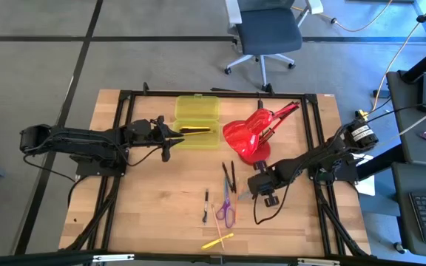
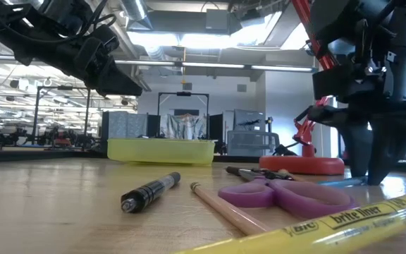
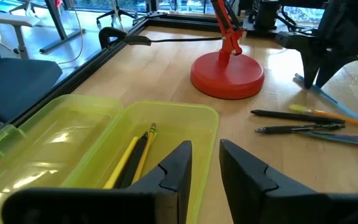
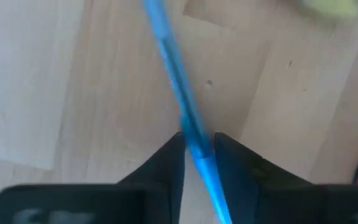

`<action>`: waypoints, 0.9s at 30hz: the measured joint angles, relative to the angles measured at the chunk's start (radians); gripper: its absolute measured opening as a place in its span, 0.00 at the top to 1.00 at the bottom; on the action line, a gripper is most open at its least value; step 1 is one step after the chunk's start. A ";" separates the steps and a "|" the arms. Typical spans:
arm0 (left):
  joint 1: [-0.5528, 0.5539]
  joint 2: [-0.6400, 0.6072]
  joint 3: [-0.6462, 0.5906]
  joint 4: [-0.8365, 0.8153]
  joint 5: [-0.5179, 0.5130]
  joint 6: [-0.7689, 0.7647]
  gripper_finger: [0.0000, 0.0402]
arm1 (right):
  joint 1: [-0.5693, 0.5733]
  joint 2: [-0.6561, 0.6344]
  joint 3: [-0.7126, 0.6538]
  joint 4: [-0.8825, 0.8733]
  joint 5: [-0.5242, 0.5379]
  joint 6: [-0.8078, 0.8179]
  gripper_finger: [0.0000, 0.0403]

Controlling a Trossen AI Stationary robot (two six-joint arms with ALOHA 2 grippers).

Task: Pick & place school supplies into a supply box
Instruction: Put the light blue pen into the yellow supply box

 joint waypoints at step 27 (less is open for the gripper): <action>-0.005 0.000 0.000 0.010 0.075 -0.184 0.83 | 0.070 -0.182 -0.008 -0.009 -0.041 0.208 0.93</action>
